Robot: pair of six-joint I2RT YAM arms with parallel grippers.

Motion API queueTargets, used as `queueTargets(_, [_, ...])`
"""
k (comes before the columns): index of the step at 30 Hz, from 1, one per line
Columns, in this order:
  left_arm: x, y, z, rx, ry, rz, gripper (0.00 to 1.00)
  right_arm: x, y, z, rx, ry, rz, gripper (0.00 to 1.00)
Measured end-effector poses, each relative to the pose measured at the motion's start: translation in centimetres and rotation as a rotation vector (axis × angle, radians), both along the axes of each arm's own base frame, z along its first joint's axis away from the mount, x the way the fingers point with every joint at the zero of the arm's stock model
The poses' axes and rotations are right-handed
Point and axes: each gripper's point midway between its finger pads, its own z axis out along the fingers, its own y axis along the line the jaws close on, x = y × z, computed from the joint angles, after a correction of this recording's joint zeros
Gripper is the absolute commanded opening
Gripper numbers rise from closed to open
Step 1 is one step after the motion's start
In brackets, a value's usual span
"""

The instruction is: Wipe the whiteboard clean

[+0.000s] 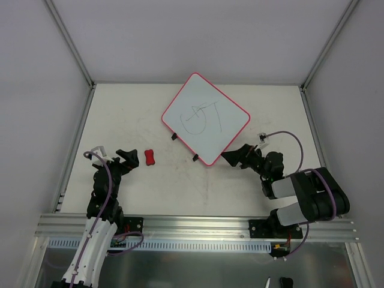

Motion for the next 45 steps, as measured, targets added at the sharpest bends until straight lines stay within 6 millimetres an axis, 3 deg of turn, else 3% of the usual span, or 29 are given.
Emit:
queueTargets(8, [0.0,0.0,0.0,-0.003,0.001,0.002,0.99,2.2,1.0,0.2,0.0,-0.007,0.016,0.99])
queueTargets(12, [0.0,0.1,-0.2,-0.002,0.009,0.004,0.99,3.1,2.1,0.8,0.003,-0.027,0.043,0.91])
queueTargets(16, [0.0,0.2,-0.5,0.0,0.02,0.015,0.99,3.9,3.1,1.3,0.01,-0.043,0.067,0.9])
queueTargets(24, [0.0,0.4,-0.5,0.002,0.021,0.024,0.99,4.4,3.8,0.6,0.006,-0.025,0.088,0.62])
queueTargets(25, [0.0,0.4,-0.5,0.002,0.021,0.024,0.99,4.5,3.9,0.4,0.006,-0.021,0.088,0.54])
queueTargets(29, [0.0,0.4,-0.5,0.002,0.021,0.024,0.99,4.5,3.9,0.2,0.004,-0.016,0.088,0.48])
queueTargets(36, [0.0,0.4,-0.7,0.003,0.028,0.024,0.99,4.5,3.9,0.1,0.003,-0.014,0.087,0.47])
queueTargets(37, [0.0,0.4,-0.8,0.004,0.032,0.024,0.99,4.5,3.8,0.1,0.002,-0.015,0.087,0.49])
queueTargets(39, [0.0,0.4,-1.0,0.004,0.041,0.024,0.99,4.5,3.8,0.1,0.001,-0.014,0.083,0.65])
queueTargets(45, [0.0,0.4,-1.6,0.007,0.067,0.024,0.99,4.5,3.0,-0.5,-0.008,0.001,0.06,0.68])
